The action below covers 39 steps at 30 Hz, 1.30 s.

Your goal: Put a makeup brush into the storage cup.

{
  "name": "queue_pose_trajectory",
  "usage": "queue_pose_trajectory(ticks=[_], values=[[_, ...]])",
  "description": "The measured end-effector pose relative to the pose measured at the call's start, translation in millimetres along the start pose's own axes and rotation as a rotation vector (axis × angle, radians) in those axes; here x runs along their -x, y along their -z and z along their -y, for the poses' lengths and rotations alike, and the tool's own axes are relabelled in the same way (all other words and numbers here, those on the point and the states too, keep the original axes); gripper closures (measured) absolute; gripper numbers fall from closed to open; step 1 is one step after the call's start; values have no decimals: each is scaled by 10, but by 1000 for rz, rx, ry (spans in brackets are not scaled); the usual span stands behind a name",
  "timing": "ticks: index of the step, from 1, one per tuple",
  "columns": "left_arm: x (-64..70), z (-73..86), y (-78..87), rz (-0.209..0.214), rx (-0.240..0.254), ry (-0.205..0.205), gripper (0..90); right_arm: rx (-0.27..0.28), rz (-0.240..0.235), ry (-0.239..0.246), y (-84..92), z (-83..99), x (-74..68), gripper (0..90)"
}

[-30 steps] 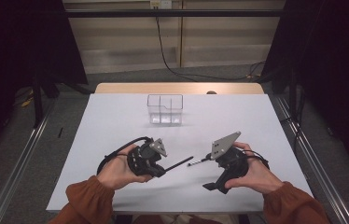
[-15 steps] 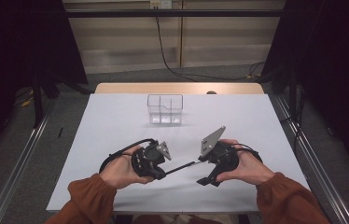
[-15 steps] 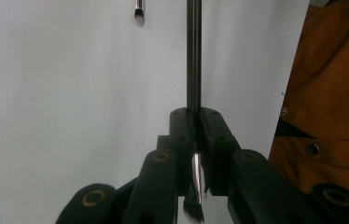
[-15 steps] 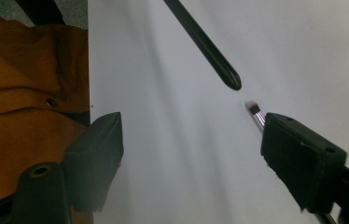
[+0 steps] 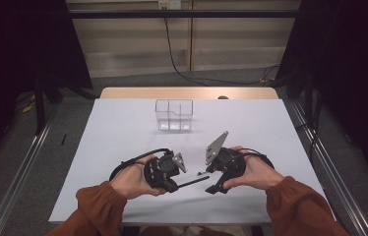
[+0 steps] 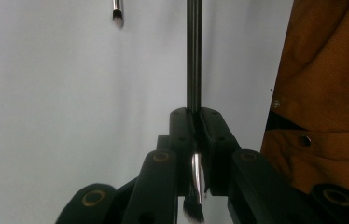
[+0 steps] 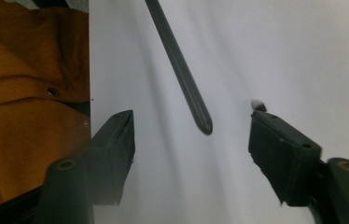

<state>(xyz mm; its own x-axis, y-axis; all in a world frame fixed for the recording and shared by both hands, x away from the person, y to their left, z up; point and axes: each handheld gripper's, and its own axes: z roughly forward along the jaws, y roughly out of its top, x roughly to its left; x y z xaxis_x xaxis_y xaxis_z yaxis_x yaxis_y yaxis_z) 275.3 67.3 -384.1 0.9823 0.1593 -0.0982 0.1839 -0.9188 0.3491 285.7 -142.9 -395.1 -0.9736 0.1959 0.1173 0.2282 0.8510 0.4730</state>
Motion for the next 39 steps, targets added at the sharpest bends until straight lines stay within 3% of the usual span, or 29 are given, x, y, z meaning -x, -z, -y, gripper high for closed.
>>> queue_pose_trajectory(ticks=[5,9,15,30,31,39], values=[[5,-12,-20,5,-10,-11,841,-27,-20,18,-31,-54,-2,407],[19,-17,-52,21,-9,-6,841,-37,-46,39,-52,-92,-1,536],[24,-13,-87,21,0,-15,841,-56,-73,56,-102,-129,4,627],[42,-17,-113,13,-14,-59,841,-69,-88,103,-176,-171,-33,763],[59,-13,-114,11,2,-43,841,-62,-89,104,-176,-172,-32,769],[84,-20,-98,6,-11,-84,840,-62,-105,126,-192,-175,-53,822]])
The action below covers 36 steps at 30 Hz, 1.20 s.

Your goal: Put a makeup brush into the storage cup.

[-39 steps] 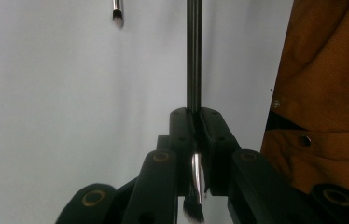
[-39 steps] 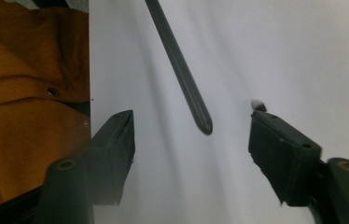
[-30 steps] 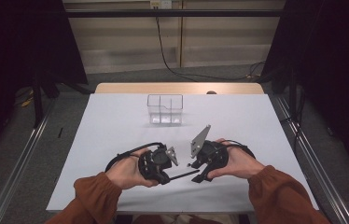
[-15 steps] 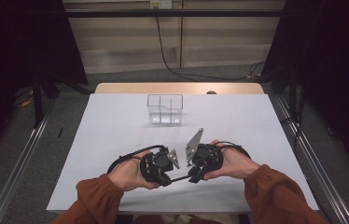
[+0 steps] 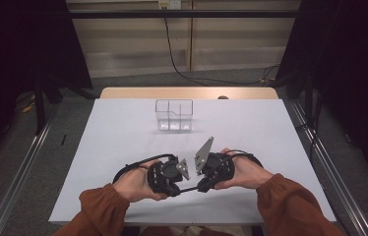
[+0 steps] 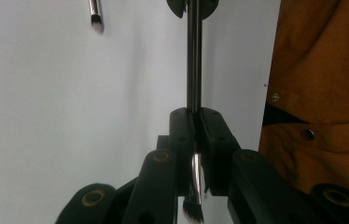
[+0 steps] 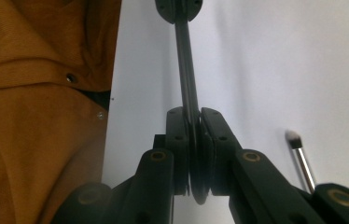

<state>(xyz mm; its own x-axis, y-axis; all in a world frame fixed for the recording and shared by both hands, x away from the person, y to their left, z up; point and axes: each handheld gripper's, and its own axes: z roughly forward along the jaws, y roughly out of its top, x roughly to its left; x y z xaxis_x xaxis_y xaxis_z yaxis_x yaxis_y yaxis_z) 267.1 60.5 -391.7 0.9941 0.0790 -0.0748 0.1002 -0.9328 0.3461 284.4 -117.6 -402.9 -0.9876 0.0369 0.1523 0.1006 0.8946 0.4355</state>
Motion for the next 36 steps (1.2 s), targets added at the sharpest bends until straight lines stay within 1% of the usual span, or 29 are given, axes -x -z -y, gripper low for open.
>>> queue_pose_trajectory(ticks=[1,2,3,4,7,8,10,11,13,14,16,18,20,21,22,23,26,27,28,30,32,33,36], values=[[-3,-2,0,-2,-3,-10,838,-6,-11,-5,-1,3,-3,827],[-2,-1,-2,-8,0,-12,835,-5,-17,-5,0,7,-1,830],[-1,6,-8,-5,13,-2,834,-3,-17,-1,0,10,3,831],[-10,11,-8,-7,16,-8,833,0,-10,2,3,16,5,834],[-22,30,-5,2,32,-11,829,2,-19,0,9,21,-3,838],[-24,35,-4,4,32,-12,828,9,-13,5,9,21,1,838],[-30,46,-8,8,50,1,825,10,-21,2,12,20,-1,838],[-37,50,-6,8,50,3,820,12,-16,4,14,24,3,839],[-44,56,-4,11,63,5,817,5,-21,-9,29,31,-7,839],[-50,64,-2,8,70,9,813,14,-19,-3,30,33,-5,838],[-64,84,7,7,99,22,785,22,-12,-7,50,42,-11,839],[-70,111,19,4,134,44,762,25,-7,-9,64,52,-7,839],[-86,139,40,6,153,43,758,23,-14,-20,65,69,-4,838],[-86,151,40,5,167,50,745,21,-13,-27,64,76,-3,838],[-94,165,48,0,174,52,723,20,-11,-28,60,82,0,838],[-100,186,52,-13,193,66,695,22,-13,-33,56,89,4,838],[-120,229,58,-22,237,95,653,40,-19,-54,50,112,17,838],[-126,238,63,-27,245,102,625,40,-18,-58,54,117,21,838],[-132,254,73,-30,265,112,597,39,-17,-62,57,120,23,838],[-134,276,85,-26,295,127,540,46,-8,-70,66,128,33,838],[-134,304,100,-40,324,151,467,47,-5,-83,76,138,35,839],[-138,315,105,-44,329,155,439,54,-8,-83,78,143,42,838],[-151,357,118,-81,355,182,325,61,-8,-89,87,152,41,838]])
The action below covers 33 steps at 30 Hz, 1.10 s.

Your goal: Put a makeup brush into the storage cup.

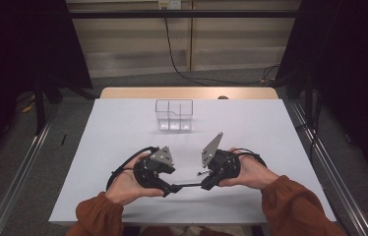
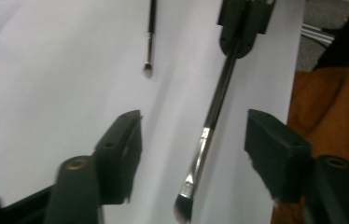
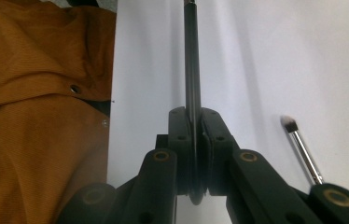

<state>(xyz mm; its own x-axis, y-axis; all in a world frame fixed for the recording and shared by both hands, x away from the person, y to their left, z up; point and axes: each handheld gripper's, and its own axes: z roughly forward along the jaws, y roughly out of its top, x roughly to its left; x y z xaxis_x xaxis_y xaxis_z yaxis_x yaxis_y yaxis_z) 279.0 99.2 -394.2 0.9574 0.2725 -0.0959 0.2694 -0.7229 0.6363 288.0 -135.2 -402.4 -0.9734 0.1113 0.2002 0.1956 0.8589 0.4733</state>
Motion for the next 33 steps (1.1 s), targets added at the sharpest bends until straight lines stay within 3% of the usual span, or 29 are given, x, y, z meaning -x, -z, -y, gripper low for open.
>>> queue_pose_trajectory(ticks=[3,7,12,21,25,28,33], values=[[-30,19,28,-36,33,34,207,14,-9,6,4,10,-7,838],[-68,61,70,-77,92,63,136,30,6,-1,22,23,10,838],[-94,117,126,-97,128,90,80,42,22,-30,29,78,37,838],[-147,236,226,-140,191,154,57,99,71,-77,93,176,49,838],[-159,298,248,-154,214,167,56,158,84,-99,119,253,60,838],[-151,340,279,-203,235,174,63,157,96,-116,99,295,42,838],[-157,414,320,-218,263,177,46,206,137,-111,109,305,7,838]])
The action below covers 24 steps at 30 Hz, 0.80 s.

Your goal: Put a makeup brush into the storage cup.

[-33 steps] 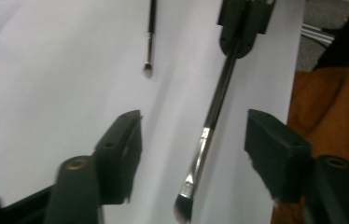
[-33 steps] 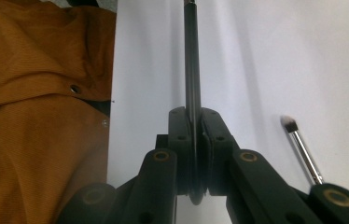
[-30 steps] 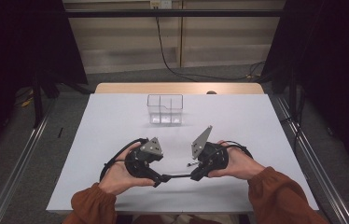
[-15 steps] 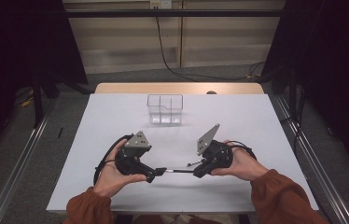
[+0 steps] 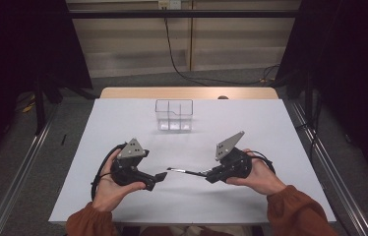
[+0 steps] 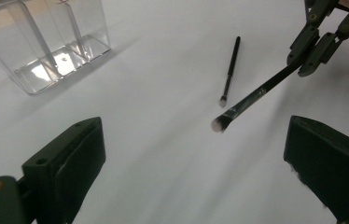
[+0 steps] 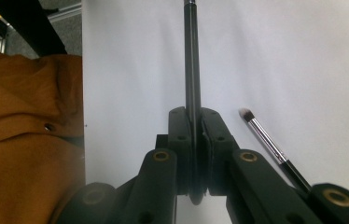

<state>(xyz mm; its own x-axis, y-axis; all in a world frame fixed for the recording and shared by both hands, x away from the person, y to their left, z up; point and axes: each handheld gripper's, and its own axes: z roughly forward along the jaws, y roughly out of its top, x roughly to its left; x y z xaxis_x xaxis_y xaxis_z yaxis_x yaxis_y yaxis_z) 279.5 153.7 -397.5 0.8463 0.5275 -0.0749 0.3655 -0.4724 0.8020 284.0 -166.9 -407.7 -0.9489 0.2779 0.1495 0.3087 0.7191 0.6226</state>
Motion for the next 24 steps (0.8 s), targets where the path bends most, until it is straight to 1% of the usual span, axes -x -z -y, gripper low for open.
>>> queue_pose_trajectory(ticks=[1,3,5,7,9,11,12,15,17,18,20,22,24], values=[[-6,10,8,-1,4,3,41,1,8,-9,0,9,-8,838],[-16,27,24,-16,12,15,40,21,20,-15,-11,37,-3,838],[-19,33,42,-12,27,34,39,36,35,-30,-7,67,2,838],[0,46,60,-23,37,31,41,58,42,-43,5,86,4,838],[8,61,70,-21,46,23,41,76,50,-49,15,95,2,838],[19,75,76,-37,59,19,38,93,58,-50,14,105,-1,838],[18,81,81,-44,63,16,37,97,60,-60,11,117,-6,838],[19,99,93,-53,76,24,34,120,72,-74,0,173,-4,838],[20,111,96,-58,83,21,34,134,76,-85,4,197,-10,838],[17,119,98,-62,85,22,34,143,80,-82,10,201,-8,838],[14,131,94,-60,87,31,34,179,77,-92,31,219,-7,838],[12,134,93,-60,90,31,35,205,82,-89,41,241,-8,838],[13,133,93,-61,96,31,34,233,77,-95,44,261,-11,838]])
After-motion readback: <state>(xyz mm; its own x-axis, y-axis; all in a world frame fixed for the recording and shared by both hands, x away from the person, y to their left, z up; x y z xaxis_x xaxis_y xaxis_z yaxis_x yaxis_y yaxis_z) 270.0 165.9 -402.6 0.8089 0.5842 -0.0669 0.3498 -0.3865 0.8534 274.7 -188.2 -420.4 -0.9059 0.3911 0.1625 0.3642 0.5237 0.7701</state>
